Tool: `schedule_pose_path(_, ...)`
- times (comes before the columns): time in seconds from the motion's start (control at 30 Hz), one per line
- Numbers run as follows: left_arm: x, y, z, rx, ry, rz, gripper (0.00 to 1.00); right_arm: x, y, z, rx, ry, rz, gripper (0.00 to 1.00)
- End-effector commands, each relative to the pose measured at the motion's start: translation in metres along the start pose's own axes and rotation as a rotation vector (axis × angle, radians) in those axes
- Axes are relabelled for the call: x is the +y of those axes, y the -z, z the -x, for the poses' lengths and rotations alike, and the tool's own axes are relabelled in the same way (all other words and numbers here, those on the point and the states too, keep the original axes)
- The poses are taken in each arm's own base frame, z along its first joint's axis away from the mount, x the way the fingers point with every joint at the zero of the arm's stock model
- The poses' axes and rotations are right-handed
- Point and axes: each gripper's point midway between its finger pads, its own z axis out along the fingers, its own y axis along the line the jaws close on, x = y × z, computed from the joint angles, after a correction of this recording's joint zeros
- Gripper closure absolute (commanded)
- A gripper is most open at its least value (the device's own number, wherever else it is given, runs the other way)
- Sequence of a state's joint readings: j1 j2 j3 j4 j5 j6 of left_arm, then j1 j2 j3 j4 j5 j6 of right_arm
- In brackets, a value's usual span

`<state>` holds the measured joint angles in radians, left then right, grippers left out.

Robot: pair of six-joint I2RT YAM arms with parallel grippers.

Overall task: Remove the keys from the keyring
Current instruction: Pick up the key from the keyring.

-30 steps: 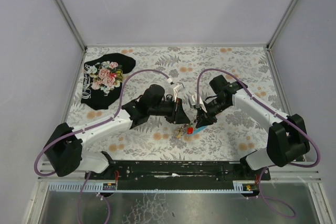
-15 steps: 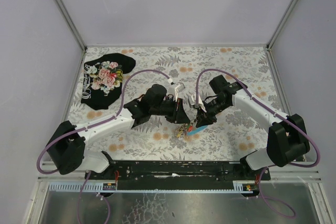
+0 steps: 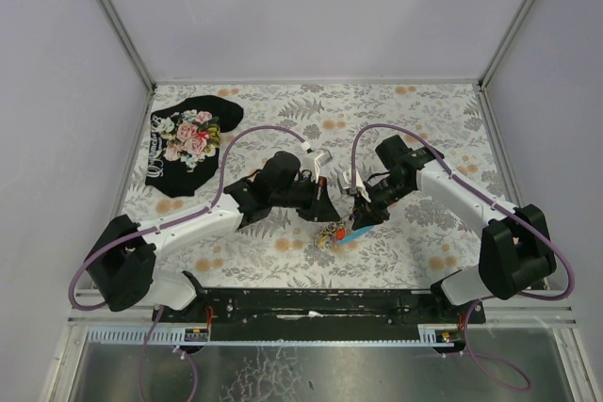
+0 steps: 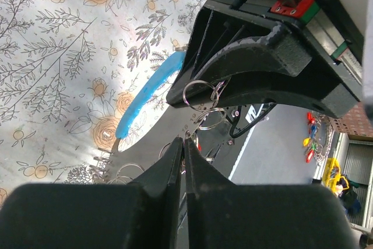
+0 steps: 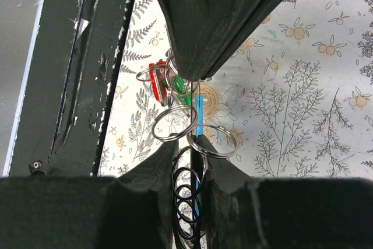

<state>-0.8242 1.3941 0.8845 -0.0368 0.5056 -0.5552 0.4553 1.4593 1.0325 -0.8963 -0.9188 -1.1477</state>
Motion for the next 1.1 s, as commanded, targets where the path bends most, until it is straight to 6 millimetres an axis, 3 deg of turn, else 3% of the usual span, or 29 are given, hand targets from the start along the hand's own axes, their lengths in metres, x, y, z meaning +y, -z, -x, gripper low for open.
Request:
schedule_pose_path(0.0,-0.008,-0.002,0.004,-0.014,0.019,-0.058,1.00,0.001,0.003,0.022,-0.071,0.055,0.000,1.00)
schedule_pose_path(0.17,-0.009,-0.002,0.006,-0.037,0.050,-0.085,1.00,-0.001,0.003,0.023,-0.073,0.049,-0.009,0.98)
schedule_pose_path(0.47,-0.005,-0.002,0.005,-0.082,0.124,-0.109,1.00,-0.018,0.006,0.020,-0.058,-0.041,-0.077,0.72)
schedule_pose_path(0.6,0.001,-0.002,0.007,-0.117,0.181,-0.113,1.00,-0.031,0.017,0.018,-0.050,-0.117,-0.143,0.62)
schedule_pose_path(0.77,0.005,-0.001,0.013,-0.167,0.234,-0.121,1.00,-0.032,0.030,0.021,-0.077,-0.128,-0.190,0.51)
schedule_pose_path(0.93,0.002,0.001,0.025,-0.231,0.287,-0.152,1.00,-0.027,0.034,0.030,-0.102,-0.109,-0.187,0.48)
schedule_pose_path(1.07,0.005,0.003,0.030,-0.282,0.352,-0.181,1.00,-0.035,0.047,0.031,-0.097,-0.142,-0.241,0.46)
